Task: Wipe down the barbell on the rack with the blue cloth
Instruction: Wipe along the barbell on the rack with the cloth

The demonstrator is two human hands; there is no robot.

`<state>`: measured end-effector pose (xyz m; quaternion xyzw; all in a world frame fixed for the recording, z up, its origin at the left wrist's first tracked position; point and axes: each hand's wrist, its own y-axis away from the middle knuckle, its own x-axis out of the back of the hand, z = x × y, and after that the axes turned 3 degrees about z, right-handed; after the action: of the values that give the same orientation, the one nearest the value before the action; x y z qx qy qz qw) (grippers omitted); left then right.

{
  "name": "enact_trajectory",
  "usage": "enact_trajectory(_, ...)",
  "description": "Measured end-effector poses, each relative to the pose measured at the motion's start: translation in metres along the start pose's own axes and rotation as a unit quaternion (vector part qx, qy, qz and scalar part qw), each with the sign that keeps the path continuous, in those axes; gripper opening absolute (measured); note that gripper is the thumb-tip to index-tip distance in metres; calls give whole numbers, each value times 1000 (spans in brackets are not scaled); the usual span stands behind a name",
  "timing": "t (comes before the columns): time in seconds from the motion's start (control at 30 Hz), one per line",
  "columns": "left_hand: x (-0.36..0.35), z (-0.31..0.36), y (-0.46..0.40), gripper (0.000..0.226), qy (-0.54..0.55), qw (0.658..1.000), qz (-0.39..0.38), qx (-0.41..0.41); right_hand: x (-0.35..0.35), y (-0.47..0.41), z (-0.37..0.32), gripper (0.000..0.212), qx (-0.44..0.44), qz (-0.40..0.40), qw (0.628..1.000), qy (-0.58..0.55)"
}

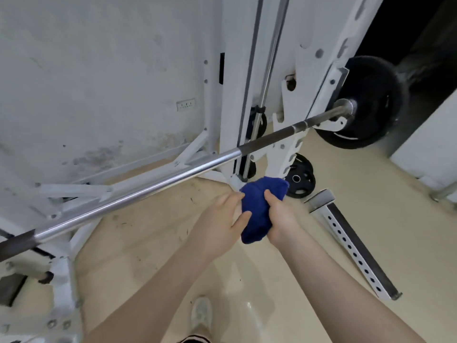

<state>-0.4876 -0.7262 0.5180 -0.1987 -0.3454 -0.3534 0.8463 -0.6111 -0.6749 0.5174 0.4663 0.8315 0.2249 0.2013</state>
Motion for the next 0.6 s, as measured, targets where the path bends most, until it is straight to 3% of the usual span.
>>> enact_trajectory(0.13,-2,-3,-48,35,-38,998,54,-18,12,-39,-49,28,60,105,992,47)
enact_trajectory(0.2,-1,-8,-78,29,-76,990,100,-63,9,-61,-78,20,214,125,963,110)
enact_trajectory(0.23,-1,-11,-95,29,-96,985,123,-77,3,-73,-92,18,319,129,924,169)
enact_trajectory(0.3,-2,-16,-126,33,-142,980,114,-75,-13,-99,-111,24,479,118,808,322)
enact_trajectory(0.4,-1,-16,-159,46,-175,983,58,-17,-39,-141,-109,28,518,61,613,594)
enact_trajectory(0.43,-2,-19,-168,49,-186,982,41,7,-46,-148,-99,23,520,36,572,633)
enact_trajectory(0.53,-4,-31,-179,49,-192,978,-7,82,-53,-155,-72,30,542,-25,582,606)
enact_trajectory(0.6,-6,-36,-179,42,-191,976,-25,105,-48,-161,-64,35,583,-59,559,587)
